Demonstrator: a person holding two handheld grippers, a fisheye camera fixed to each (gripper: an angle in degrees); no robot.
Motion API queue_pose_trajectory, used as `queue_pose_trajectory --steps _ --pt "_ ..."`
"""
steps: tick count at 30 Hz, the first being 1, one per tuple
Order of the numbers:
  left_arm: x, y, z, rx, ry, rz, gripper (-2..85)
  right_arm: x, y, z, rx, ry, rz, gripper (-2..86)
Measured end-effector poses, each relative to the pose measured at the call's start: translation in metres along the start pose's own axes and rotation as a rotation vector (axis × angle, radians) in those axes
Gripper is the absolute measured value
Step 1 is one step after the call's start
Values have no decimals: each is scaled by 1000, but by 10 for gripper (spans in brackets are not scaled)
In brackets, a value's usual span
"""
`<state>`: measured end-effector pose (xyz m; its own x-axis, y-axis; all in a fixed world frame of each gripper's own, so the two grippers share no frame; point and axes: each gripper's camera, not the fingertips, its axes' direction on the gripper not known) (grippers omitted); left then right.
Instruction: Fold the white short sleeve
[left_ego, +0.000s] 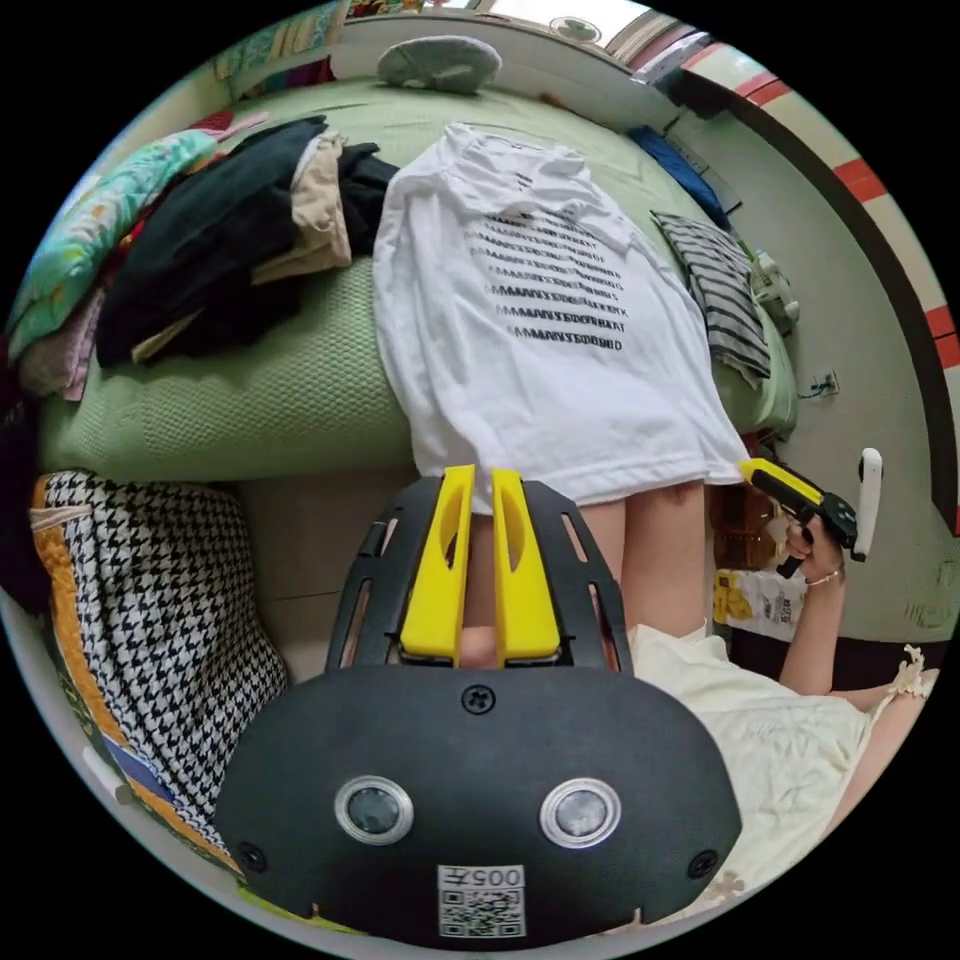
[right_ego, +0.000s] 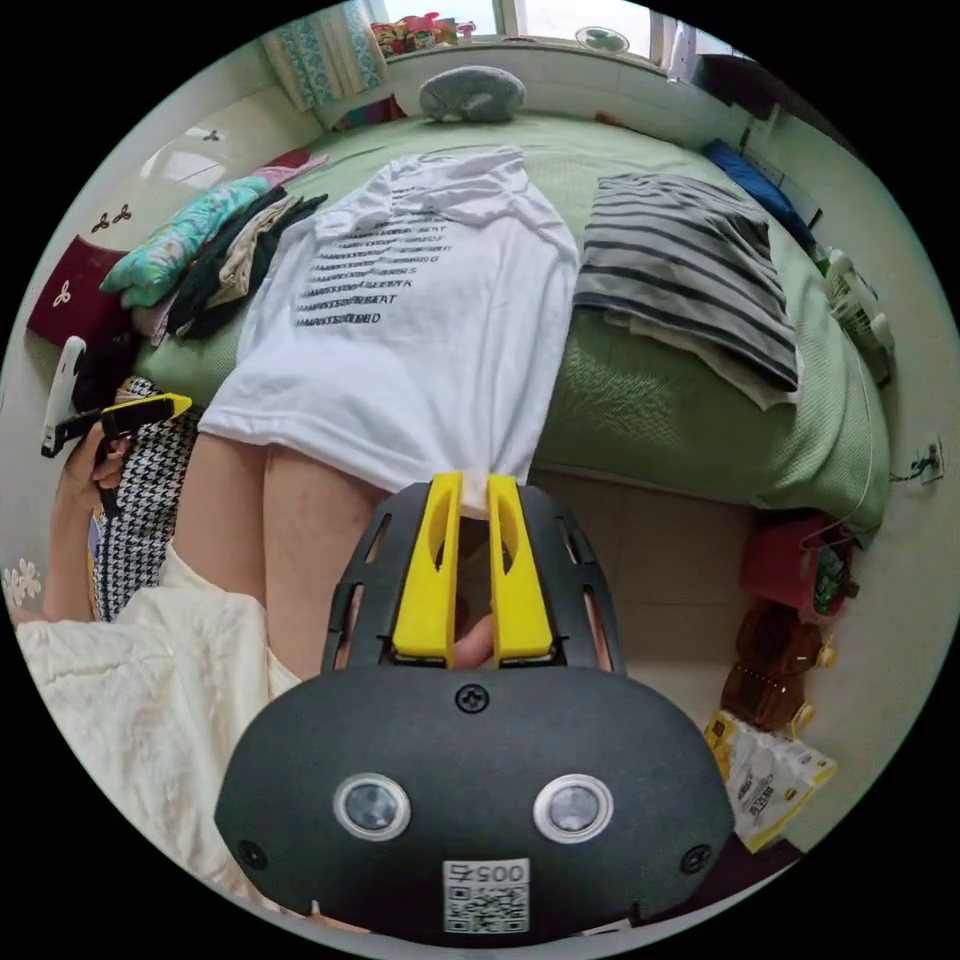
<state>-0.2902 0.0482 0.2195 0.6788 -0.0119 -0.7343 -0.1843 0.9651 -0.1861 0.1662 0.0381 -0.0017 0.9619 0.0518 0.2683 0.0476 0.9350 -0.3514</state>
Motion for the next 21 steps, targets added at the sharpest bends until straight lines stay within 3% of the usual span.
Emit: queue_pose_trajectory --steps 7,10,14,21 --pt "28 -103 -10 232 -63 36 45 -41 -127 -10 242 76 -203 62" --pt "38 -152 9 227 -73 -5 45 -52 -192 19 276 83 -206 84" --pt "44 -193 31 257 -35 -43 55 -50 -252 54 286 32 -200 112" --pt "40 -252 79 256 -28 -40 63 -48 -316 130 171 108 -291 104"
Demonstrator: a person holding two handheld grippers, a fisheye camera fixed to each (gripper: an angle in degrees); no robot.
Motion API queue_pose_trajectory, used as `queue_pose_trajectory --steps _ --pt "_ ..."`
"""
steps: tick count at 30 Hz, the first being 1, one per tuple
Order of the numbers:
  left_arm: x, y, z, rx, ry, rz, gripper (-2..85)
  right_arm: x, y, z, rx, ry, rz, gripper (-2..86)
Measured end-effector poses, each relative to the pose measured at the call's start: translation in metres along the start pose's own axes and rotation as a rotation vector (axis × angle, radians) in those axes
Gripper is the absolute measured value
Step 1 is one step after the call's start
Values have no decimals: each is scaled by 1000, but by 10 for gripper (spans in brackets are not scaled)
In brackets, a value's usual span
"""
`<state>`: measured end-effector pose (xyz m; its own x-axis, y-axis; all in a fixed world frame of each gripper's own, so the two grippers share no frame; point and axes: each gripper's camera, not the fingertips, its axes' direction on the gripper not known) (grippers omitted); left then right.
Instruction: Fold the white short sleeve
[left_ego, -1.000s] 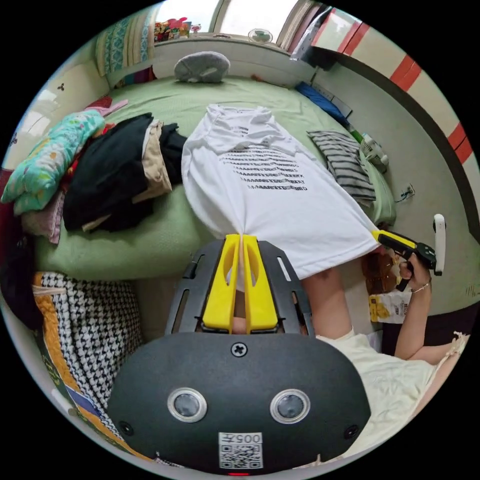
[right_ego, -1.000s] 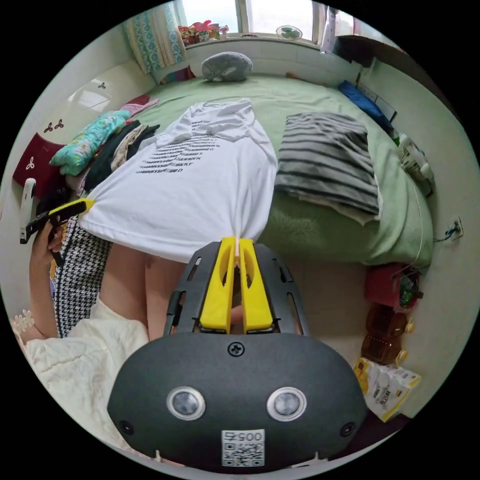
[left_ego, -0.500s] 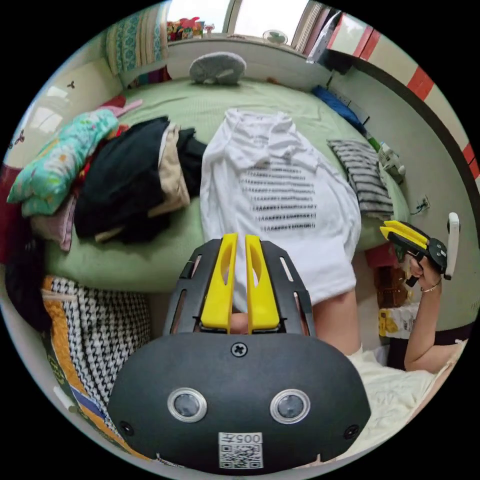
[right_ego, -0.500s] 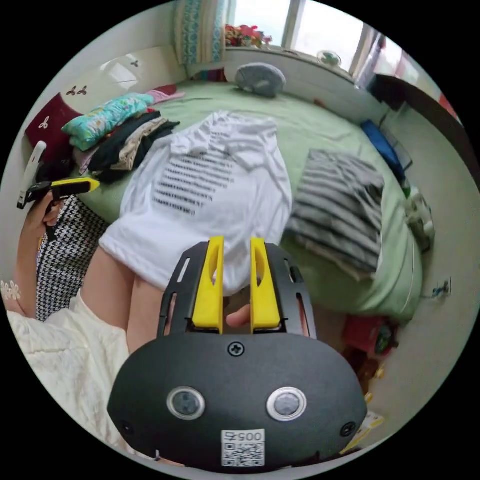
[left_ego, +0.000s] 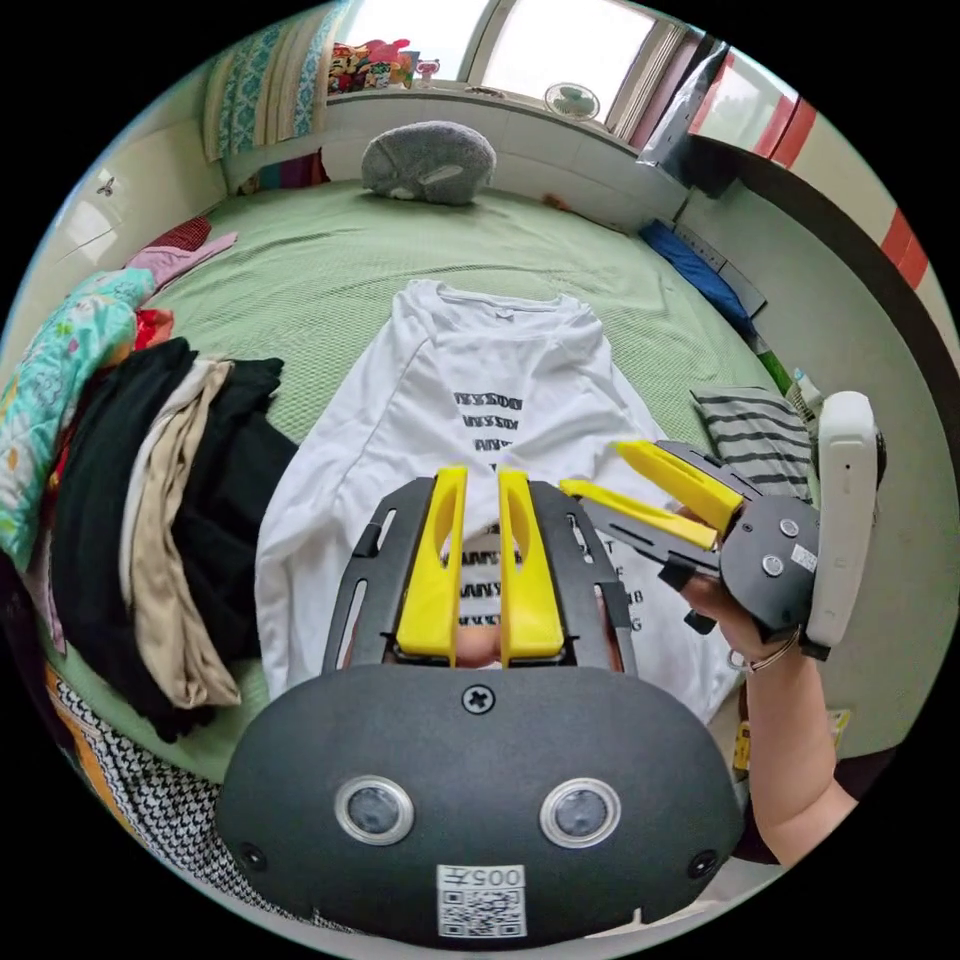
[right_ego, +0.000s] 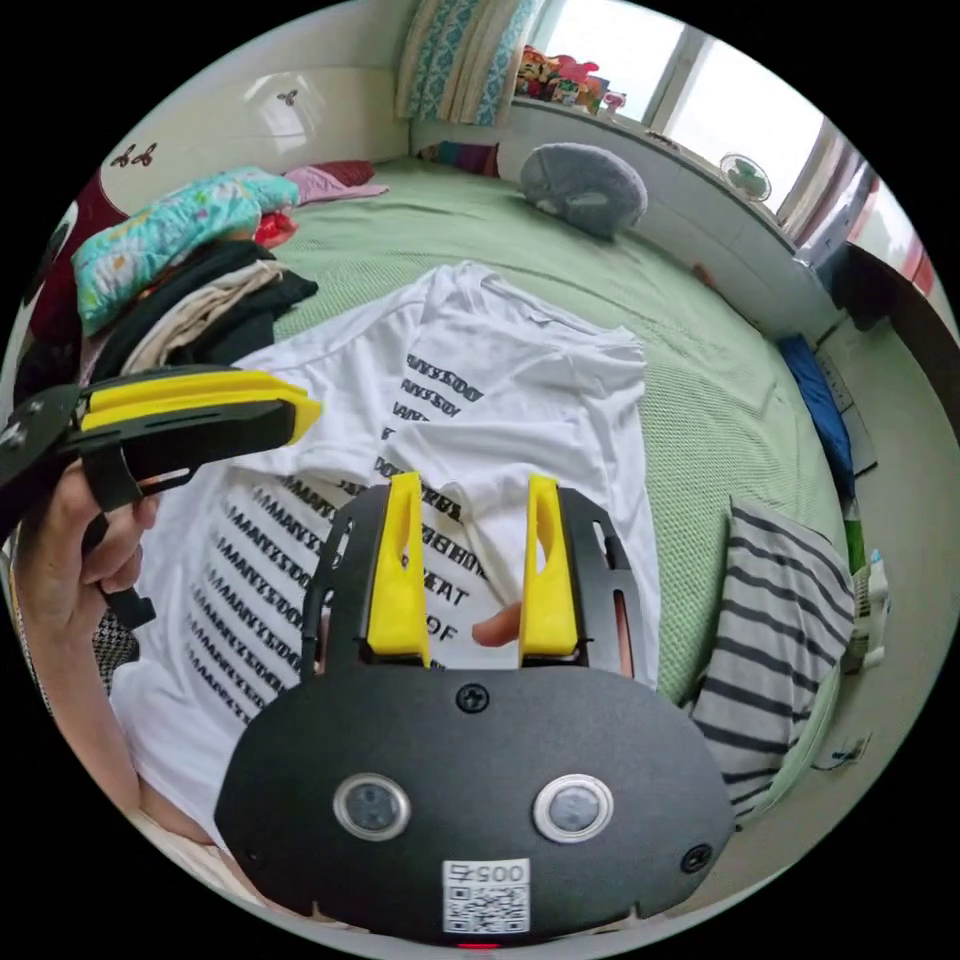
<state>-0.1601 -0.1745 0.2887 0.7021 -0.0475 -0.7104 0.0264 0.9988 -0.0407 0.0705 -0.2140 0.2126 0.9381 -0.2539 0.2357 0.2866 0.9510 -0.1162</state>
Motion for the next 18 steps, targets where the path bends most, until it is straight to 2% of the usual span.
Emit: queue_pose_trajectory --steps 3,8,14,18 --pt "-12 4 6 46 54 -59 59 8 -3 21 -12 -26 -32 95" --pt "-19 5 6 114 57 -62 46 47 -5 11 45 -4 49 -2" --pt "-17 -4 27 47 89 -18 46 185 -11 -28 99 -17 291 -16" --pt "-16 -13 31 55 49 2 53 303 0 -26 52 8 500 -15"
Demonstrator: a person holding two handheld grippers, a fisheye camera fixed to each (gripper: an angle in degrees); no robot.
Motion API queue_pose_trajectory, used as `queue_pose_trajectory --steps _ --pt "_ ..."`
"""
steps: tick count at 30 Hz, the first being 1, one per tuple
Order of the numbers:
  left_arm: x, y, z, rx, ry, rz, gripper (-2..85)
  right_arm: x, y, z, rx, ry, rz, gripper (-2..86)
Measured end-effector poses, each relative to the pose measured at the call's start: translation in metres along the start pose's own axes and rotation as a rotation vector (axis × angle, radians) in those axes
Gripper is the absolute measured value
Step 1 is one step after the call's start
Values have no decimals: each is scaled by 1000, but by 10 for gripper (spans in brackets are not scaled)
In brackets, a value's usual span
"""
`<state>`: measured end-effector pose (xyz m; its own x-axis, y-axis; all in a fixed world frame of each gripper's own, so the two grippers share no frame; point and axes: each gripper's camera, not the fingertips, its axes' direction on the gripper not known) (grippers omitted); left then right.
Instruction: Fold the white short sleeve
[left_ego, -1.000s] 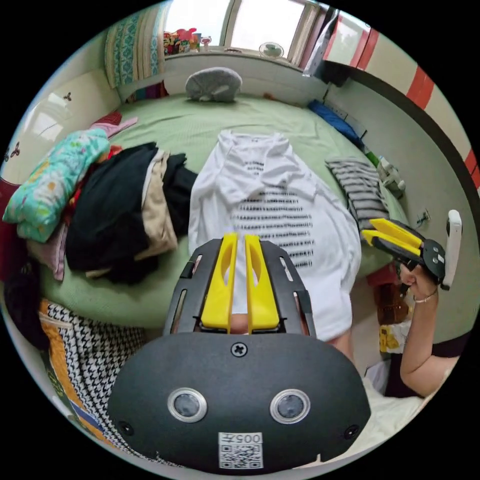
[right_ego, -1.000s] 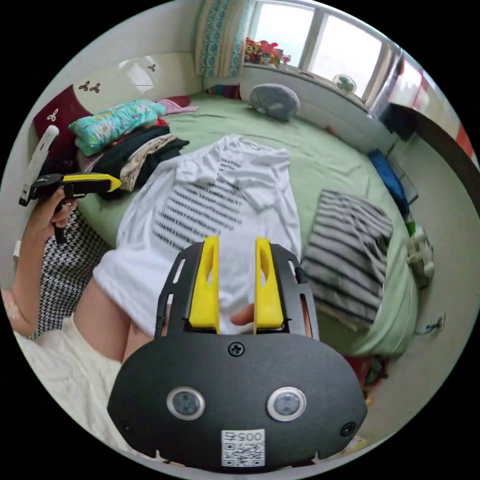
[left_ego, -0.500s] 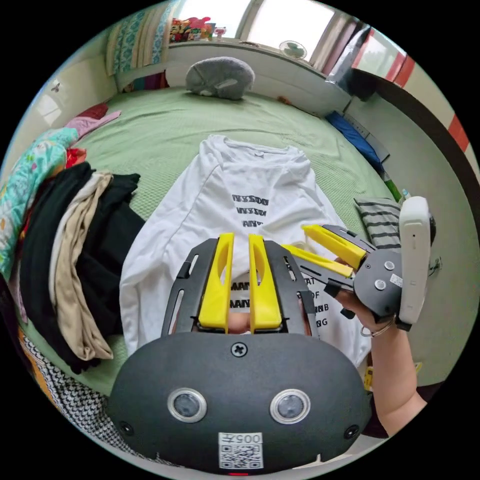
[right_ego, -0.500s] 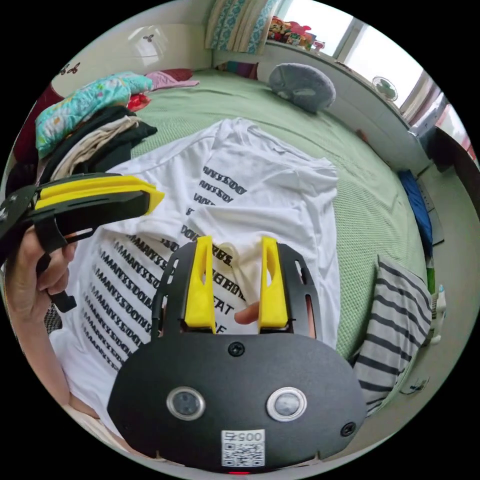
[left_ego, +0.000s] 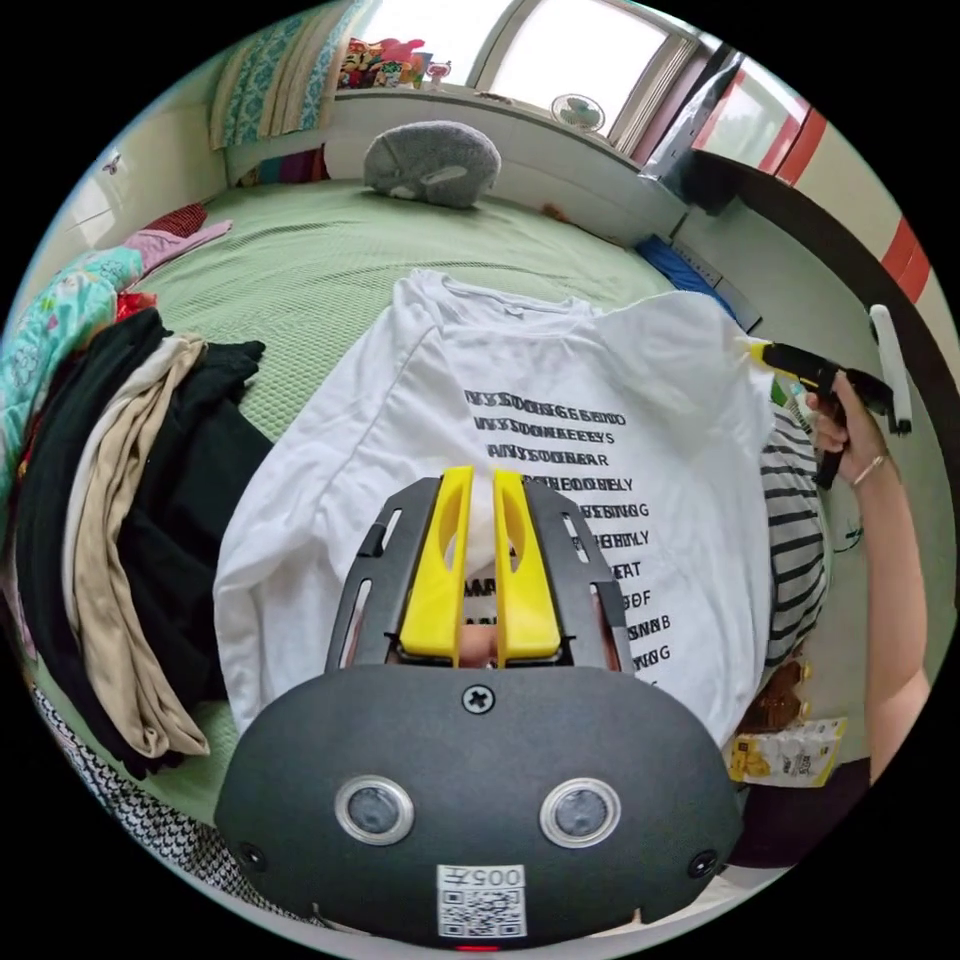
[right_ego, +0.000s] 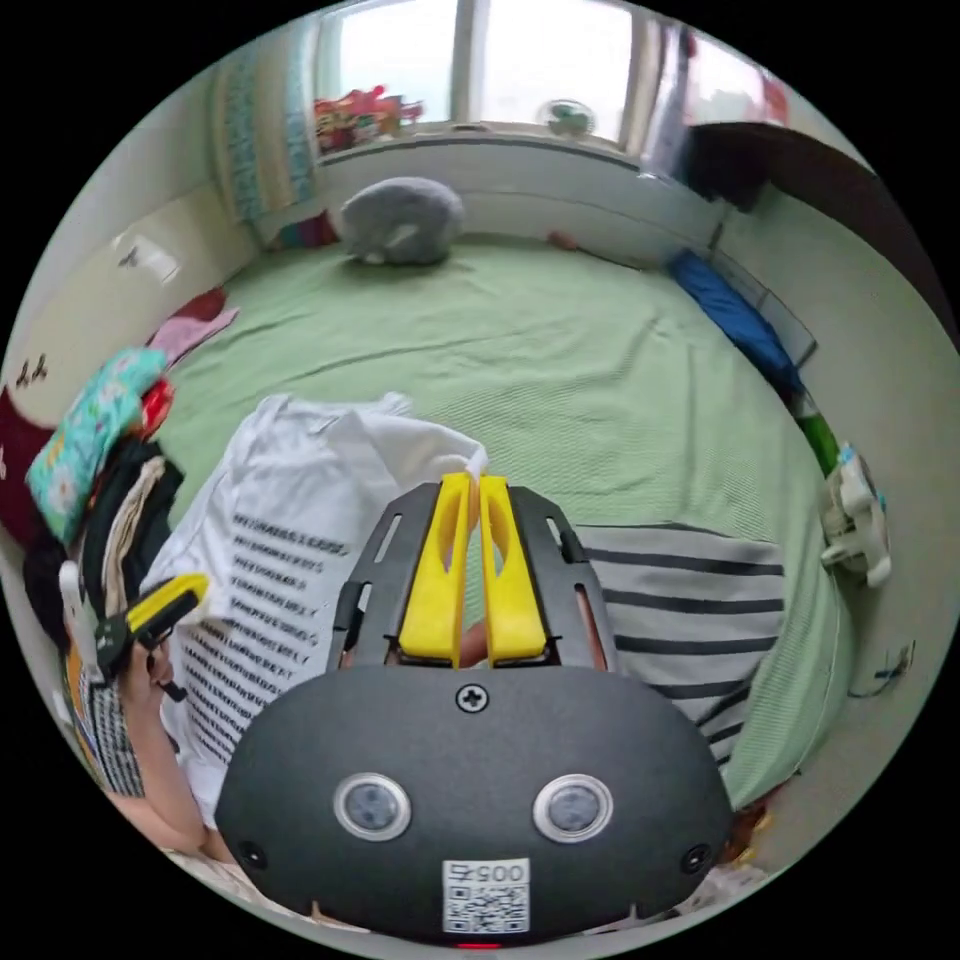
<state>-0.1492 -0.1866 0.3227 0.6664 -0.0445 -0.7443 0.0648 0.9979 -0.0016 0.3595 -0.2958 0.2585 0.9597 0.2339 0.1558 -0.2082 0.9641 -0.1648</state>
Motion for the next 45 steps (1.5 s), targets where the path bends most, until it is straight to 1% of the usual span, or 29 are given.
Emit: queue_pose_trajectory --steps 1,3,6,9,13,15,17,20,21,23,25,27,28,31,34,36,38,39,43,44,45 --pt "0 -2 2 0 4 1 55 28 -6 6 -22 -5 76 -13" --pt "0 -5 3 5 -1 14 59 64 -7 9 -3 -3 206 -10" --pt "2 -8 8 -15 -3 40 71 96 1 13 -26 -30 313 -4" --pt "5 -10 9 -11 27 65 95 83 18 8 7 -88 205 16" --pt "16 -7 6 -15 4 141 124 19 59 2 12 -132 10 50" --pt "19 -3 5 -17 5 158 133 -10 82 1 23 -198 -37 55" --pt "22 -2 4 -22 11 179 138 -36 105 3 14 -257 -53 59" --pt "31 -4 8 -36 -81 252 146 -70 142 8 -22 -342 -100 63" --pt "33 -6 16 -71 -117 277 149 -78 155 9 -38 -365 -105 63" --pt "33 -9 30 -142 -127 299 150 -85 171 10 -46 -397 -103 61" --pt "29 -11 31 -143 -111 302 145 -89 186 11 -63 -415 -97 58" --pt "22 -15 24 -145 -97 282 127 -92 193 10 -67 -414 -103 54" --pt "17 -17 17 -146 -70 270 100 -94 197 11 -70 -417 -113 52" --pt "-5 -25 -3 -127 -79 201 47 -103 203 14 -88 -436 -179 52" --pt "-38 -43 -29 -106 -27 144 43 -114 207 20 -118 -359 -240 54" --pt "-65 -59 -52 -66 -42 73 42 -119 209 22 -128 -345 -263 56" --pt "-93 -74 -78 0 -73 38 41 -123 211 25 -144 -343 -277 58" --pt "-112 -85 -92 23 -122 26 39 -126 213 27 -153 -342 -283 59" --pt "-181 -111 -117 21 -336 -56 27 -135 220 34 -180 -350 -287 58" --pt "-191 -112 -118 13 -353 -89 22 -137 221 35 -185 -352 -286 58" --pt "-210 -110 -122 -1 -375 -176 12 -140 224 37 -194 -354 -282 57"
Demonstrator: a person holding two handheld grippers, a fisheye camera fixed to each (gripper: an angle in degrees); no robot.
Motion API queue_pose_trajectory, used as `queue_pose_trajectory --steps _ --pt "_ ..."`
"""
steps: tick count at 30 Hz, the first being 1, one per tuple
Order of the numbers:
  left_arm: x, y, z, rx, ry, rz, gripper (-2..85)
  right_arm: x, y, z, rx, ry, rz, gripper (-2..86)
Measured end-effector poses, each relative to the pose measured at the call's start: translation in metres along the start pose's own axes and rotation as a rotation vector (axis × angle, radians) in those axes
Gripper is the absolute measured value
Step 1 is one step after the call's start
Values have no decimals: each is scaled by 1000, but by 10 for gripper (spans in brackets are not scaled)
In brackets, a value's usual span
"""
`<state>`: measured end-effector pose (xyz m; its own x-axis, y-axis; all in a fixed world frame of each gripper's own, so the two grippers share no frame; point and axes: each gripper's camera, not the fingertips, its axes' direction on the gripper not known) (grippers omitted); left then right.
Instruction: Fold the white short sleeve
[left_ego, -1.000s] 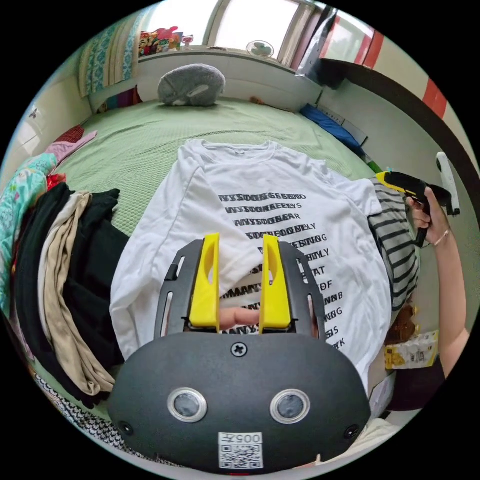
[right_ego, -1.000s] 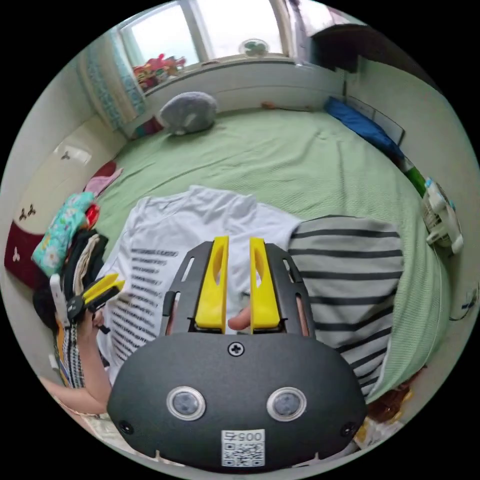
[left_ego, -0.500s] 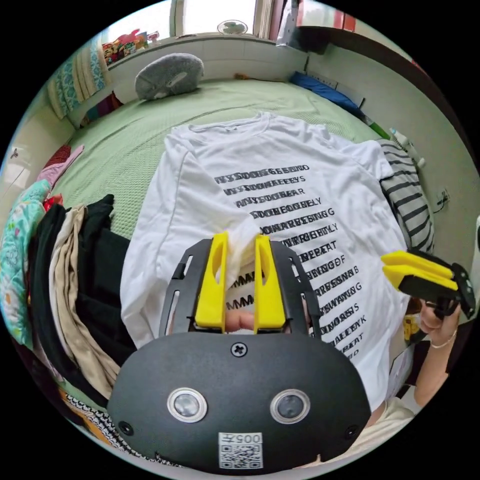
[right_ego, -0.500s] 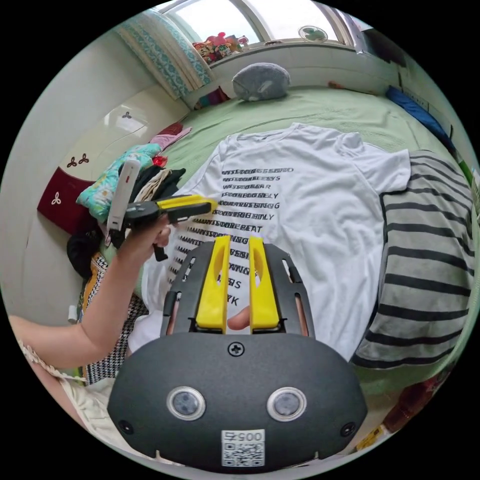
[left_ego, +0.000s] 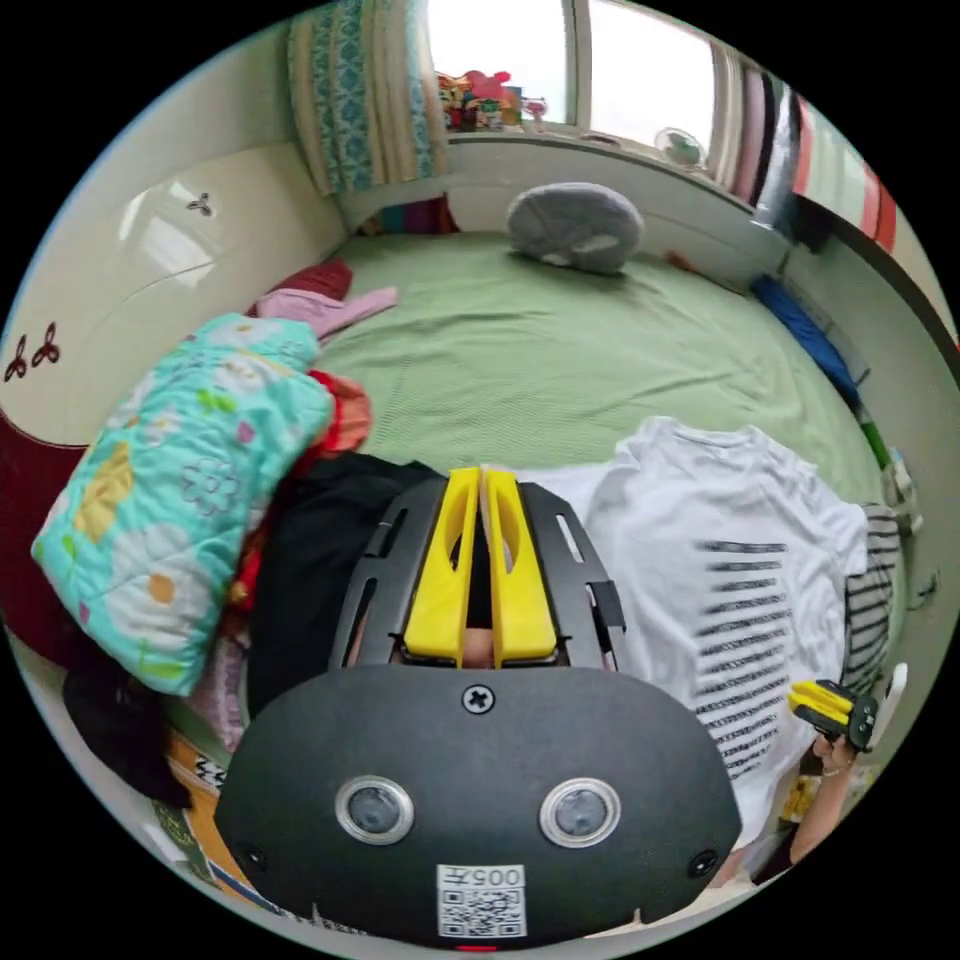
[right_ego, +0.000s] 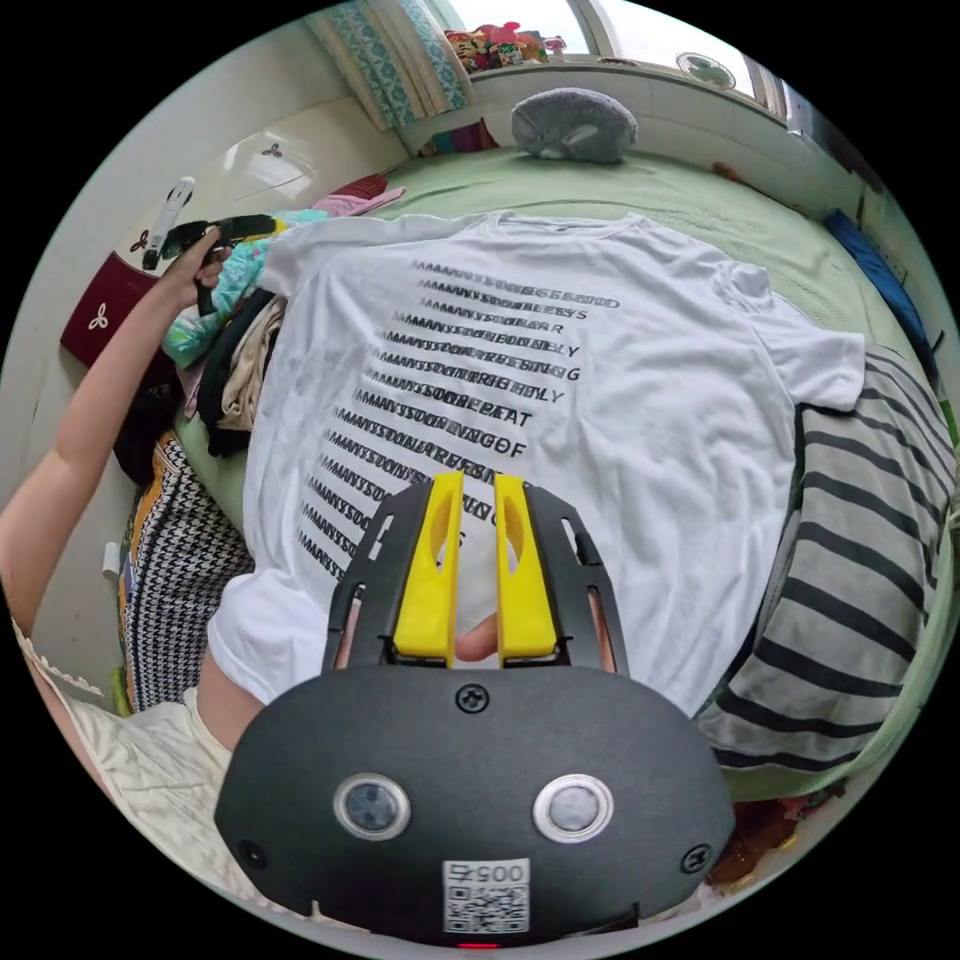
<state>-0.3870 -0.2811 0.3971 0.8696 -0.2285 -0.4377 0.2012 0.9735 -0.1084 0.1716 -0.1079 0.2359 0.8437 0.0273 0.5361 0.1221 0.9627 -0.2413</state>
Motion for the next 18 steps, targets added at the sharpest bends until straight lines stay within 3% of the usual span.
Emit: queue_pose_trajectory --steps 5,9,15,18 --pt "-39 23 -15 104 109 -115 -1 -17 8 2 -6 20 -14 56" --pt "-9 60 -43 144 179 35 -3 -33 21 -9 5 102 -32 47" --pt "71 161 -50 -29 372 231 -1 -49 52 -24 10 183 74 13" --pt "98 211 -35 -132 348 249 -2 -62 74 -23 -28 292 143 -7"
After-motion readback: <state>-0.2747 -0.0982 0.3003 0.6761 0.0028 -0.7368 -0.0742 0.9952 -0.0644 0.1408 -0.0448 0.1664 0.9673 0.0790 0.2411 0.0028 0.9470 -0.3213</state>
